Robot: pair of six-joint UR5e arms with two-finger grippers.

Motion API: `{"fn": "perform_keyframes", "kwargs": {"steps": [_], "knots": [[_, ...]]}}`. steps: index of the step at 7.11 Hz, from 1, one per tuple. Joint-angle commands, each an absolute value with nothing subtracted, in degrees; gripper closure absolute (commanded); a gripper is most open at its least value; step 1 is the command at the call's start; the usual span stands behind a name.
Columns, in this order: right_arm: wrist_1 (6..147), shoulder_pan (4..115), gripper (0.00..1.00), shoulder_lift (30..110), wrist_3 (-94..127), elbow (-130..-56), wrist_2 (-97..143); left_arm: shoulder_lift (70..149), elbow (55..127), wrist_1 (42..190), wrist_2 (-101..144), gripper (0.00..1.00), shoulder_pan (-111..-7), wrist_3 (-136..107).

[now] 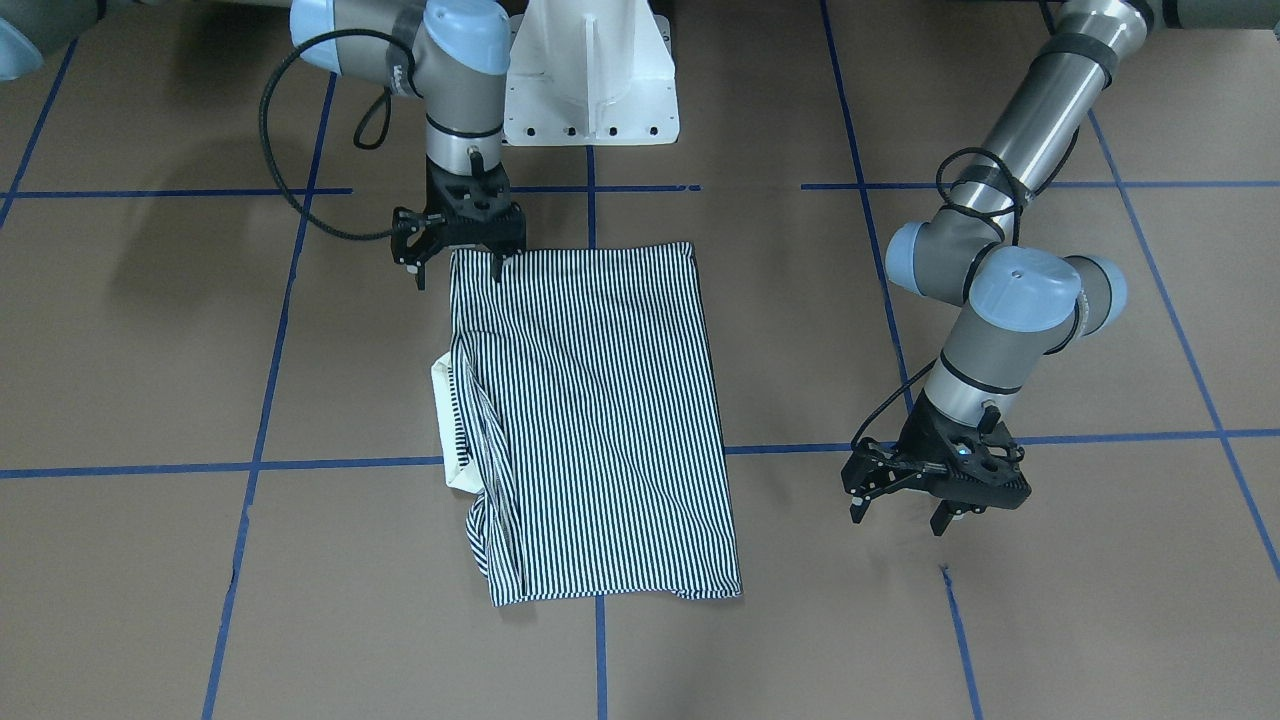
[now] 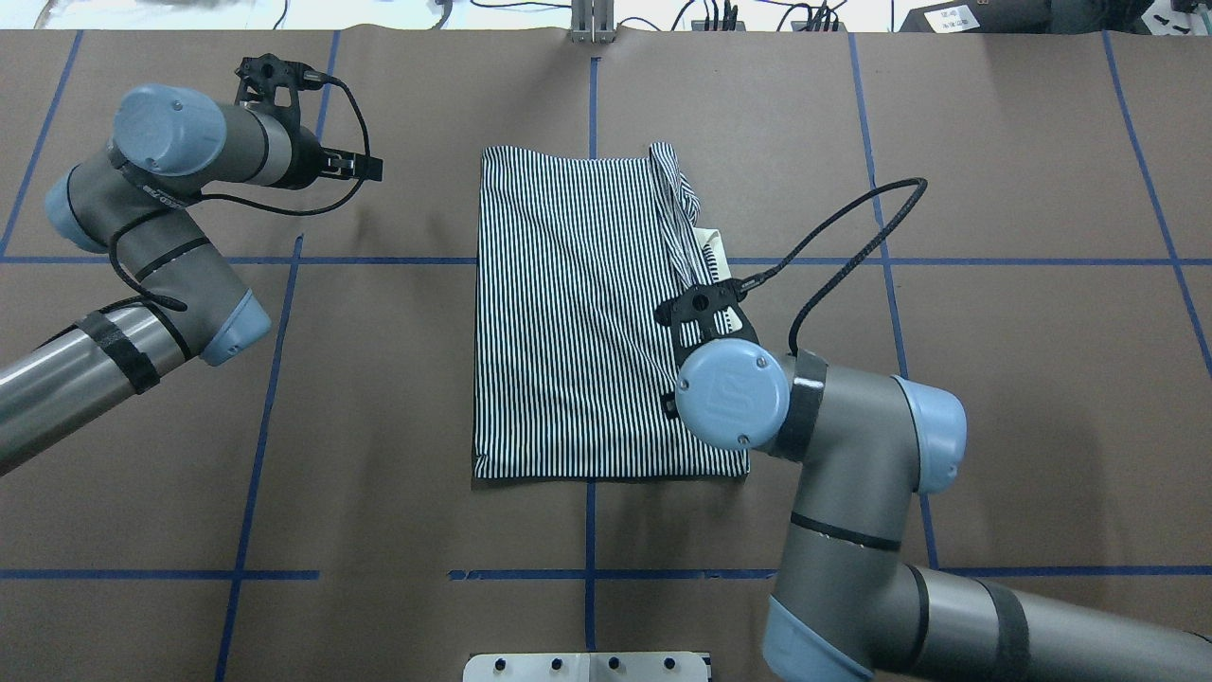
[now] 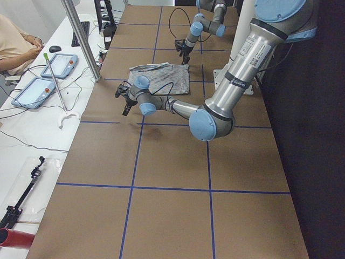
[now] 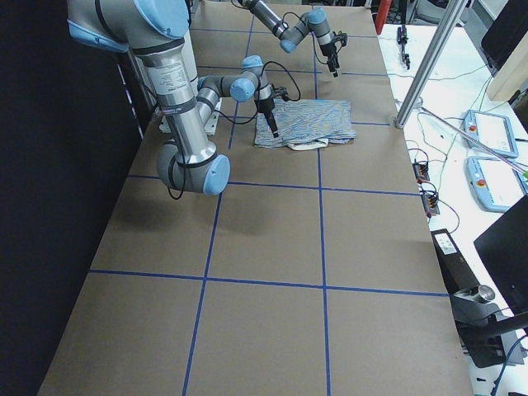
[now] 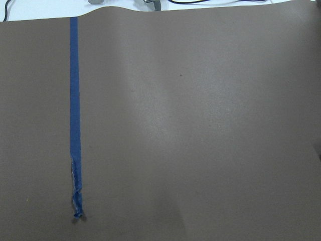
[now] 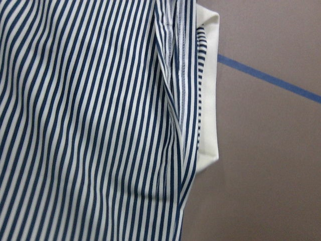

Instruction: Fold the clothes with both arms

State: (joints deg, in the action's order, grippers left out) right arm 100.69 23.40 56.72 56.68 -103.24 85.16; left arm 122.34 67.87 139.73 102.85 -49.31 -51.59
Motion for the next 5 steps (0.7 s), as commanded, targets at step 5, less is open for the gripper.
{"fn": "perform_keyframes", "kwargs": {"steps": [5], "knots": [[88.94, 32.17, 0.00, 46.23, 50.98, -80.42, 89.56, 122.17, 68.82, 139.66, 102.92, 0.00, -49.31, -51.59]]}}
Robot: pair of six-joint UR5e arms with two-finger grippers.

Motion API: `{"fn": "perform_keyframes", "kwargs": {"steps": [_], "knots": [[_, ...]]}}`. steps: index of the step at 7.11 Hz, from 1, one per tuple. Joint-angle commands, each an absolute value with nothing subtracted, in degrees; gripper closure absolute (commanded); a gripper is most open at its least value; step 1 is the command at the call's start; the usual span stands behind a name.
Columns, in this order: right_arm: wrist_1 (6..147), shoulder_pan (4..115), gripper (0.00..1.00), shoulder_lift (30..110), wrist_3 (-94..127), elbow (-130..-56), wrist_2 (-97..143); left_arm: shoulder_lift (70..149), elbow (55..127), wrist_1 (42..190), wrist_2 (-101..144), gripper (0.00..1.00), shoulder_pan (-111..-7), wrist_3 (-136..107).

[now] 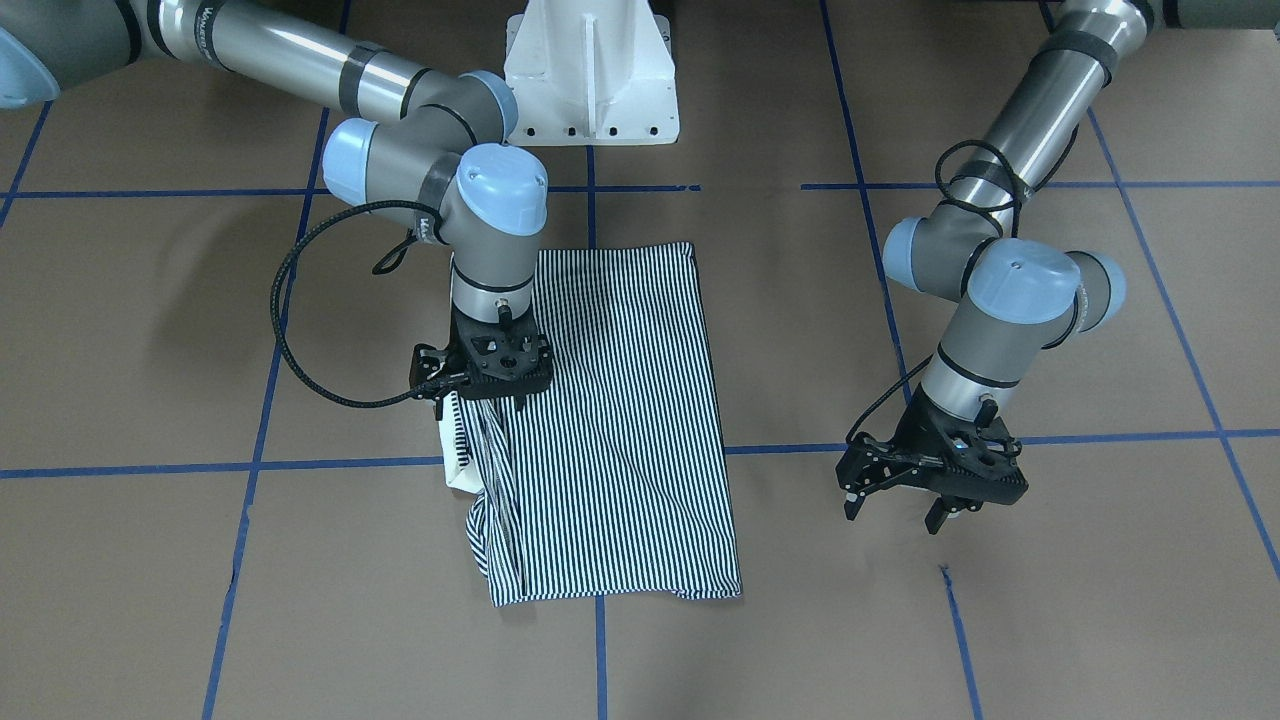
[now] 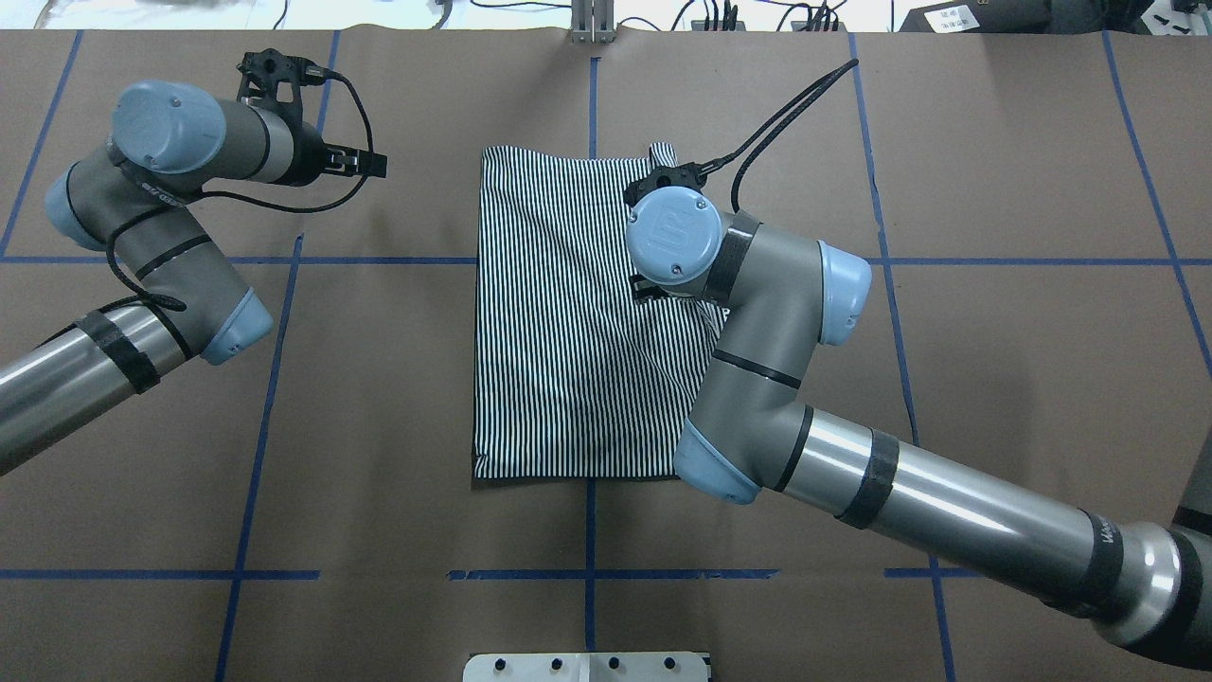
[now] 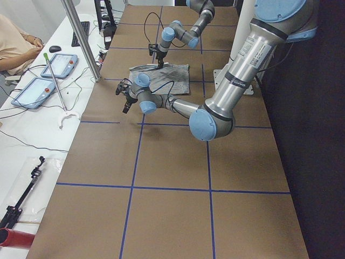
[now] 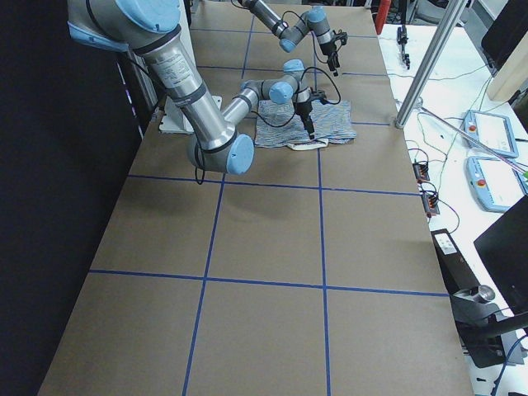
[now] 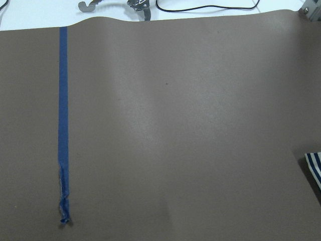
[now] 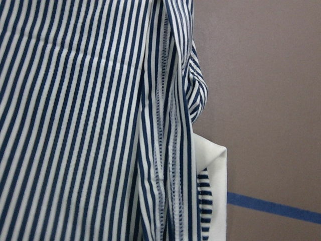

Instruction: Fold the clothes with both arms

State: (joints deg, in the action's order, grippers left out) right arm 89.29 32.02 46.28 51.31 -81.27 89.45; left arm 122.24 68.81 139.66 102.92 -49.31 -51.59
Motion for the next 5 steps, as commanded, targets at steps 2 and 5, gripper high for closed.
{"fn": "perform_keyframes", "kwargs": {"steps": [2, 5], "knots": [[89.21, 32.08, 0.00, 46.32, 50.71, -79.63, 89.74, 122.17, 68.73, 139.66, 102.92, 0.00, -49.31, -51.59], [91.05, 35.58, 0.00, 48.77, 41.79, -79.36, 91.05, 122.08, 68.82, 139.66, 102.92, 0.00, -49.31, -51.50]]}}
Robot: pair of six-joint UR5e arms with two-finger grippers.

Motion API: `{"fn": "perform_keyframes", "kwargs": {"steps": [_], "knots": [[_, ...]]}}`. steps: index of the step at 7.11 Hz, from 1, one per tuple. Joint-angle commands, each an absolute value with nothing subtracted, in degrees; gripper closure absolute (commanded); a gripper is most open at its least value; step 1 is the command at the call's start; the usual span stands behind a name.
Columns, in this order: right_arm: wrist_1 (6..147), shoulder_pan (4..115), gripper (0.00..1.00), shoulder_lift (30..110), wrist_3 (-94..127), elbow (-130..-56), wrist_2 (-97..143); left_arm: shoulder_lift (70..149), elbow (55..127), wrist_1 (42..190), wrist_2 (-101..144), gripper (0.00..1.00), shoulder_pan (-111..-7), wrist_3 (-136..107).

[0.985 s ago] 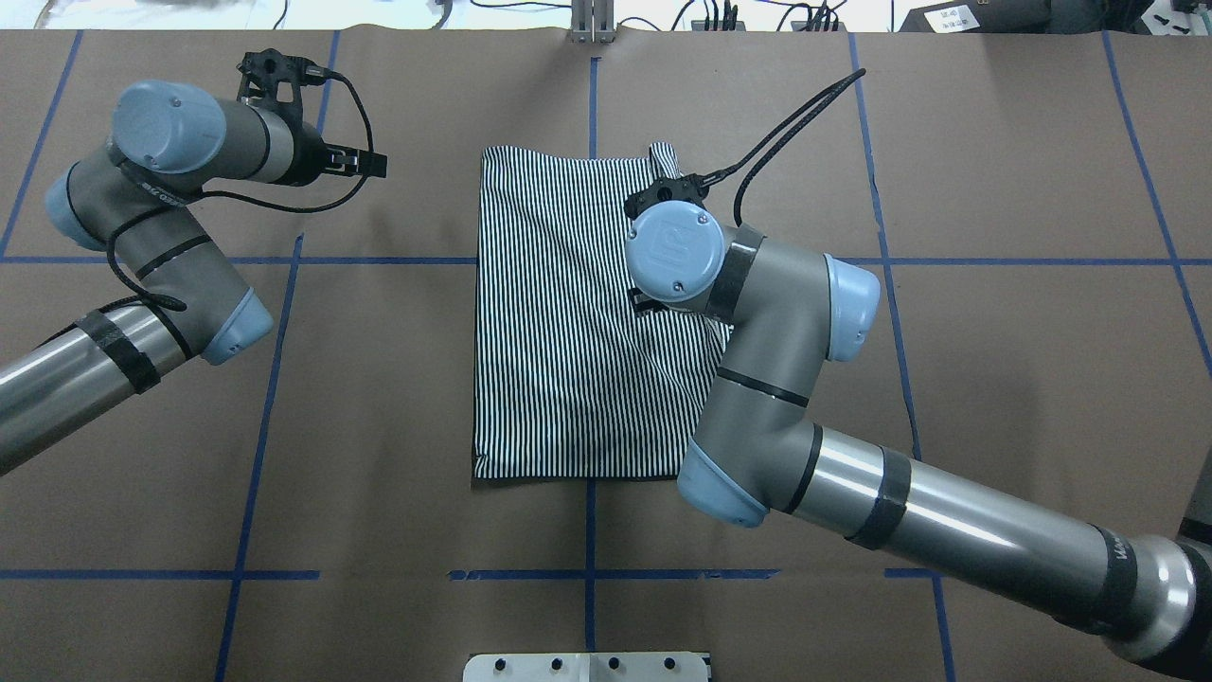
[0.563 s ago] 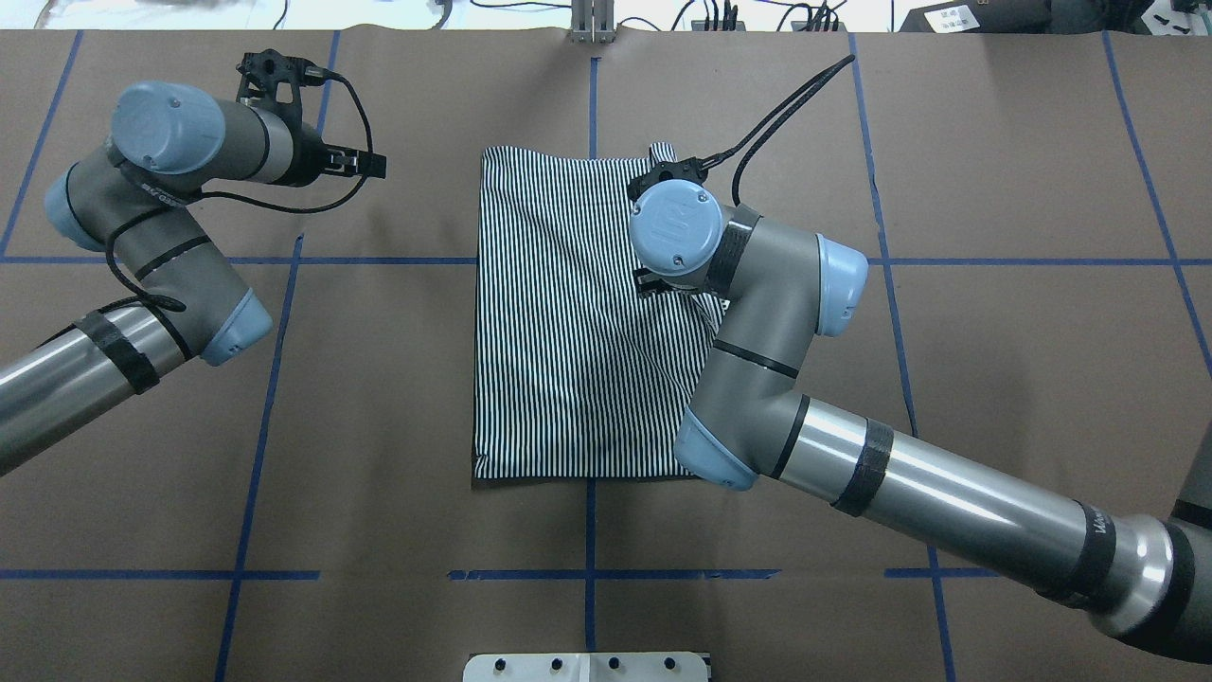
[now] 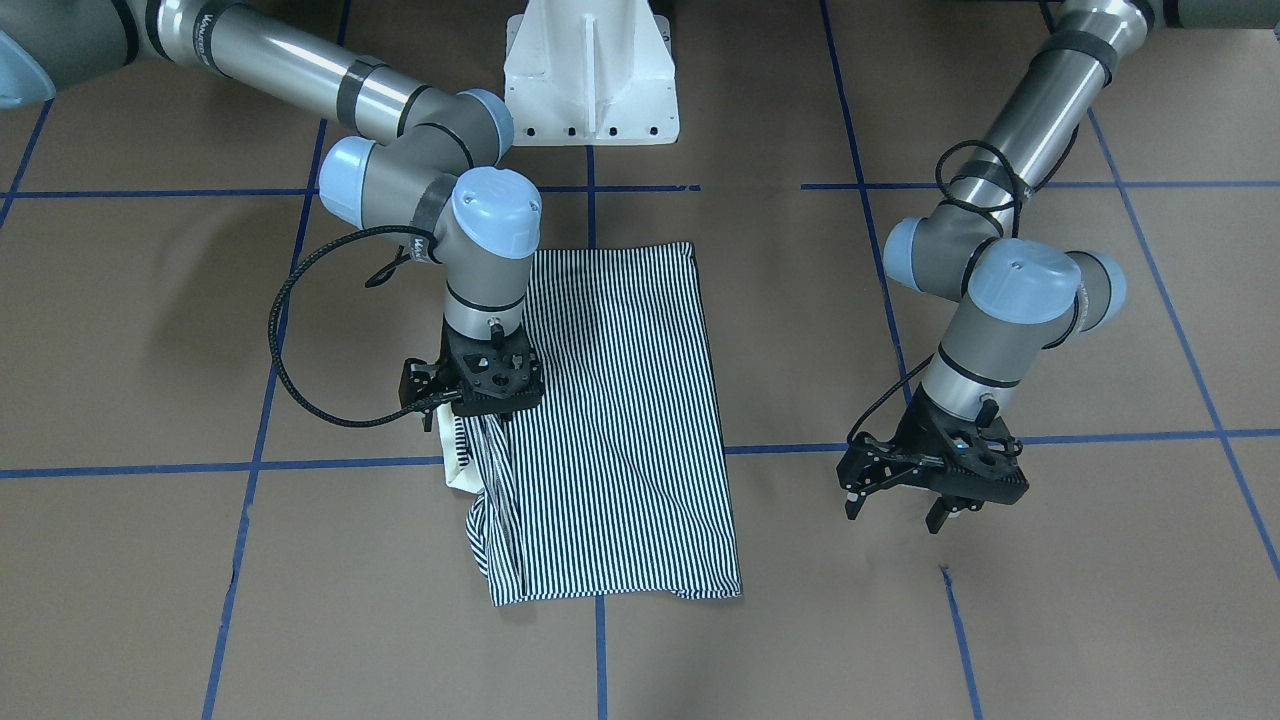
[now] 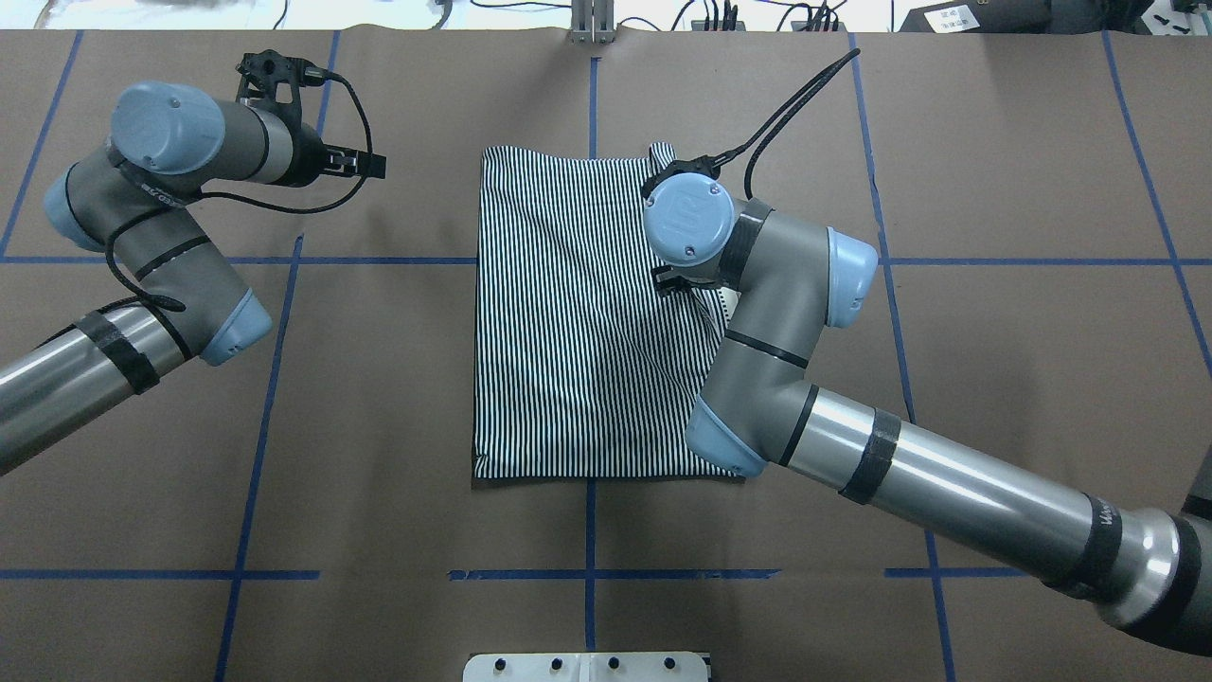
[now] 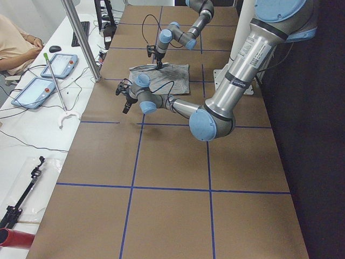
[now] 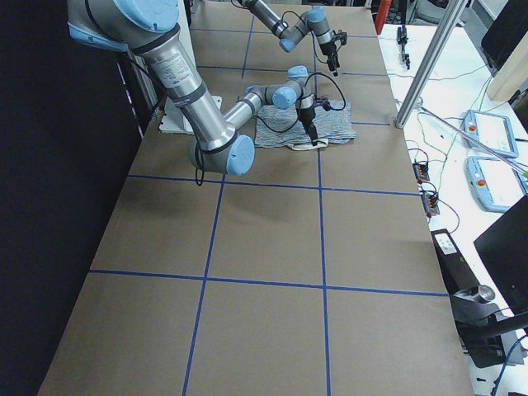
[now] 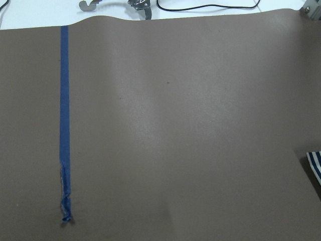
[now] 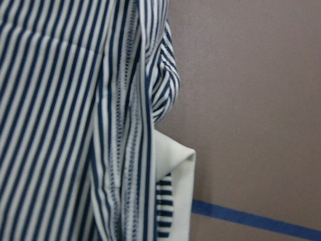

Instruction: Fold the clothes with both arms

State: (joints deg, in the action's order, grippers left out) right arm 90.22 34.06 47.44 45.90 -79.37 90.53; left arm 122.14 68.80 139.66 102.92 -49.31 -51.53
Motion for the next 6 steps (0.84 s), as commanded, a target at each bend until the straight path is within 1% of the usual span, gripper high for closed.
{"fn": "perform_keyframes", "kwargs": {"steps": [1, 3, 5, 6], "knots": [[90.88, 37.16, 0.00, 51.04, 38.96, -79.63, 91.05, 121.99, 68.82, 139.66, 102.92, 0.00, -49.31, -51.59], [90.70, 41.29, 0.00, 53.52, 32.98, -80.07, 91.14, 121.91, 68.82, 139.66, 102.92, 0.00, -49.31, -51.59], [89.92, 42.27, 0.00, 53.44, 33.83, -80.07, 92.55, 121.90, 68.91, 139.75, 102.92, 0.00, -49.31, -51.59], [86.78, 42.28, 0.00, 53.09, 35.75, -80.42, 94.90, 121.99, 69.60, 139.66, 102.92, 0.00, -49.31, -51.68]]}}
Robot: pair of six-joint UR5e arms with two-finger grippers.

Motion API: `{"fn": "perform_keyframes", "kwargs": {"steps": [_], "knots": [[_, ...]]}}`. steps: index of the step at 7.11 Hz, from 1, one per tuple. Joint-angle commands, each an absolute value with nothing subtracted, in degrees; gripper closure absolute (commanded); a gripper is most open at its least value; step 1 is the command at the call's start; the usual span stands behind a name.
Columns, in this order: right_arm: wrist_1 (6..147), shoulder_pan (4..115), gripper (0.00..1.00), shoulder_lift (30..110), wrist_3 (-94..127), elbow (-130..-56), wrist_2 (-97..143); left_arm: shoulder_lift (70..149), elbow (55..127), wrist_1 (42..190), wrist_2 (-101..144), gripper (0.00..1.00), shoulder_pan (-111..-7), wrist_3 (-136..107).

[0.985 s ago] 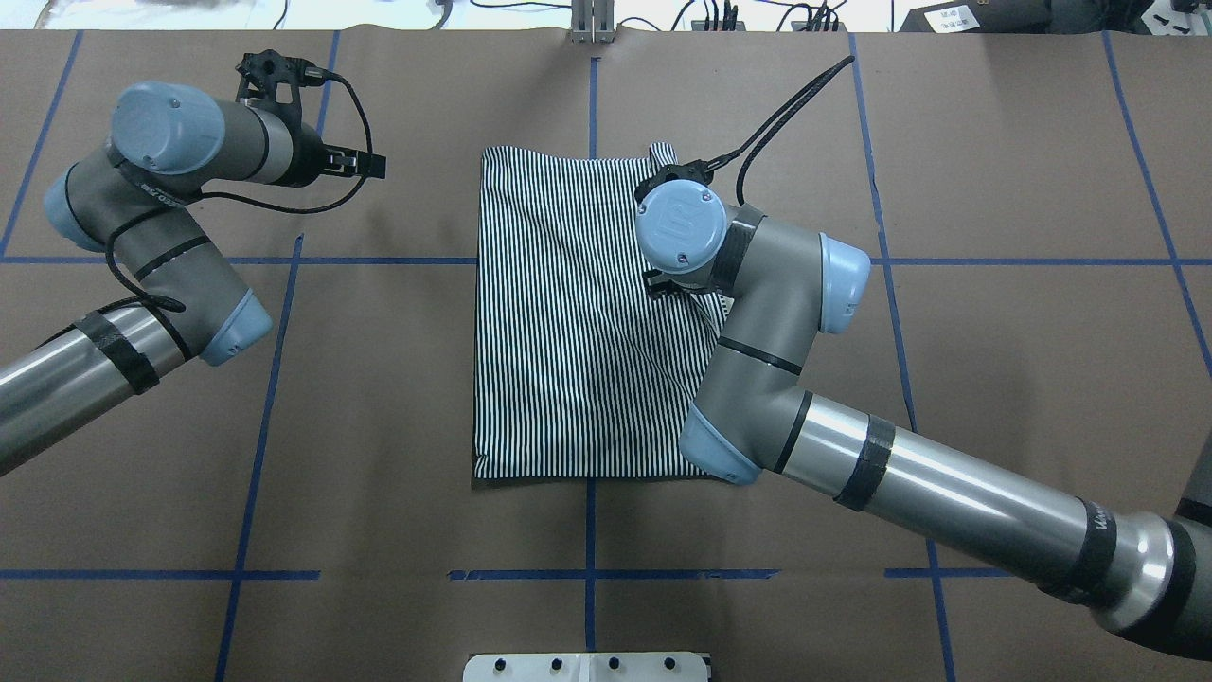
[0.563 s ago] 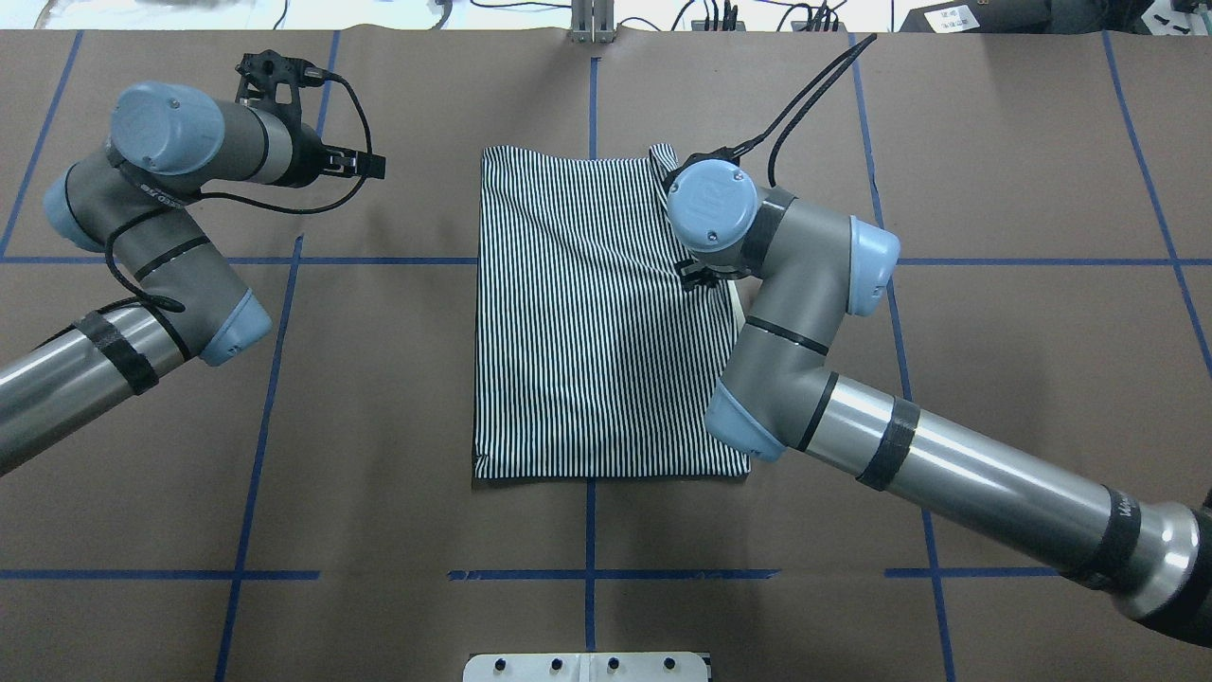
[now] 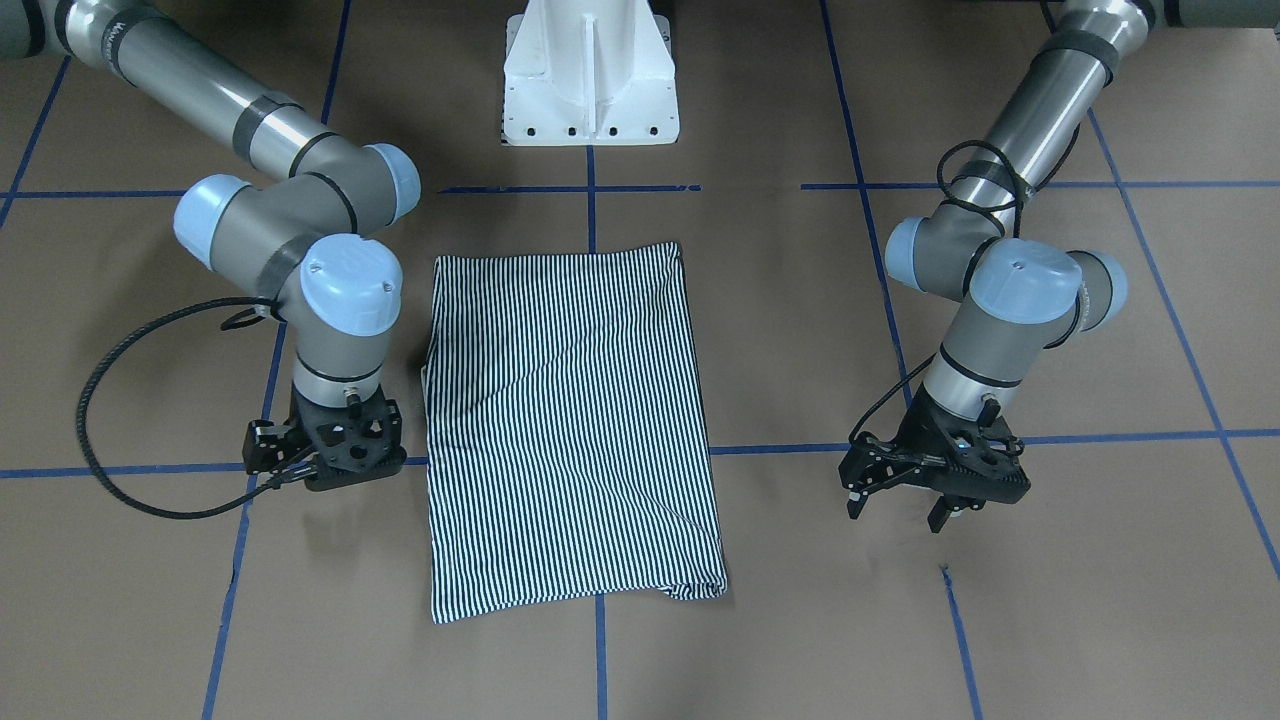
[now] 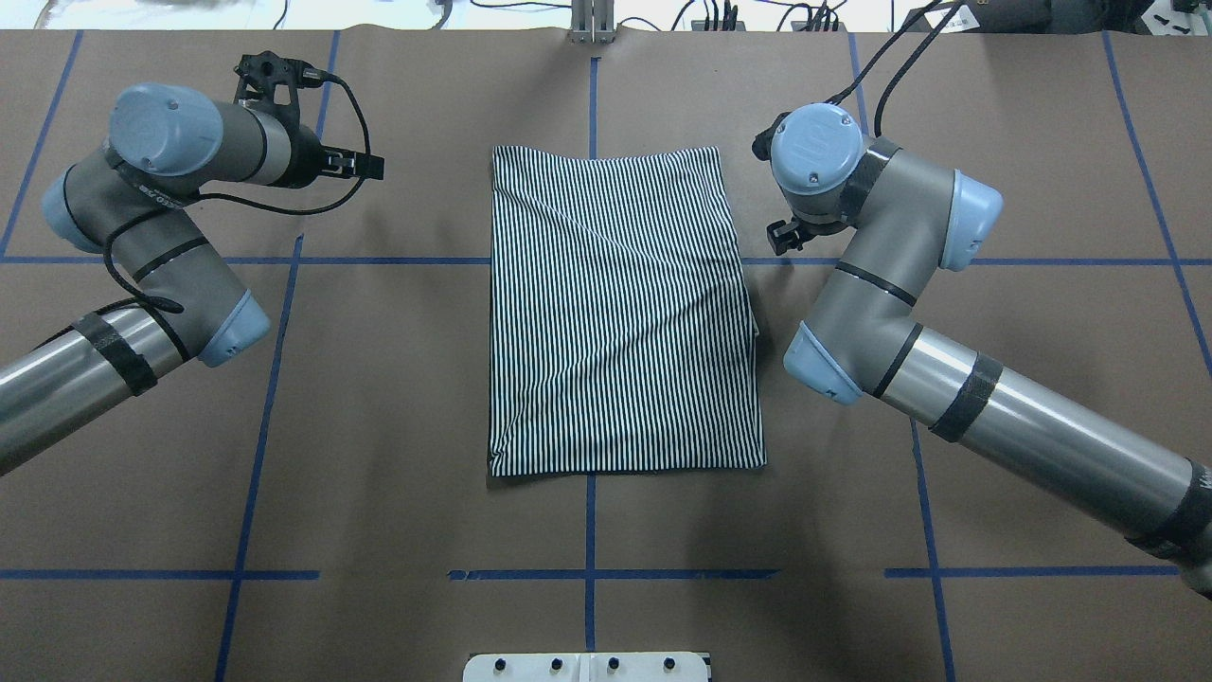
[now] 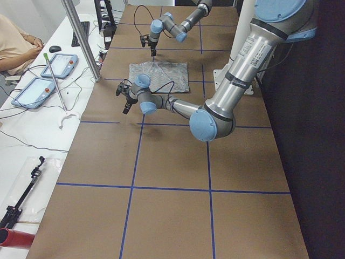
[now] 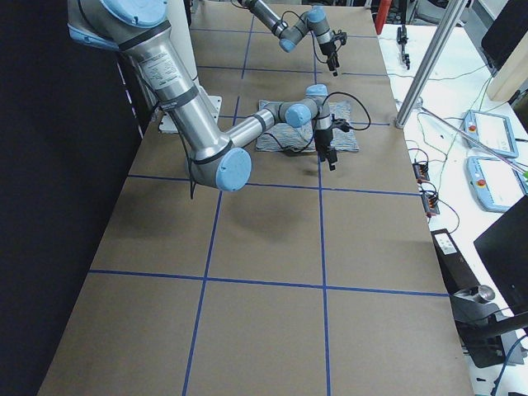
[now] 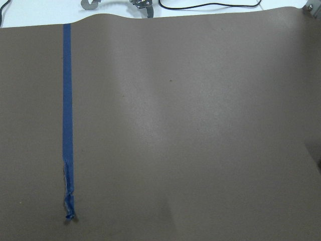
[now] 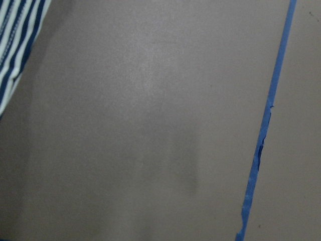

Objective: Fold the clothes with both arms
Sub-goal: 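Lower both grippers to the shirt's side edges nearest the robot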

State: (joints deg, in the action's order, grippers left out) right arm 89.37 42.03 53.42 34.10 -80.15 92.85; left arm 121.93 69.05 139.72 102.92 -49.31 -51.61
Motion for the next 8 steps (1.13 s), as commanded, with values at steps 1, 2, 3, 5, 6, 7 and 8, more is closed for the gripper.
{"fn": "perform_keyframes", "kwargs": {"steps": [1, 2, 3, 5, 6, 7, 8], "knots": [[78.92, 42.45, 0.00, 54.83, 39.25, -81.81, 98.75, 121.91, 71.18, 138.88, 103.01, 0.00, -49.22, -52.90], [73.36, 42.45, 0.00, 58.85, 43.12, -85.92, 101.40, 121.90, 73.37, 138.61, 103.01, 0.00, -48.96, -55.52], [71.30, 41.41, 0.00, 62.98, 50.20, -92.22, 102.38, 121.90, 74.87, 138.52, 103.01, 0.00, -48.08, -59.81], [65.52, 36.50, 0.00, 70.97, 68.29, -103.92, 101.96, 118.33, 85.62, 134.50, 102.66, 0.00, -40.73, -69.21], [58.08, 34.21, 0.00, 74.93, 76.12, -105.54, 100.30, 114.65, 92.83, 131.86, 101.87, 0.00, -37.21, -74.91], [53.14, 30.88, 0.00, 77.06, 83.60, -105.90, 94.37, 111.13, 97.95, 131.58, 97.69, 0.00, -32.48, -80.02], [53.00, 27.89, 0.00, 77.17, 87.33, -106.60, 89.43, 109.01, 101.57, 131.57, 95.56, 0.00, -28.60, -85.20]]}}
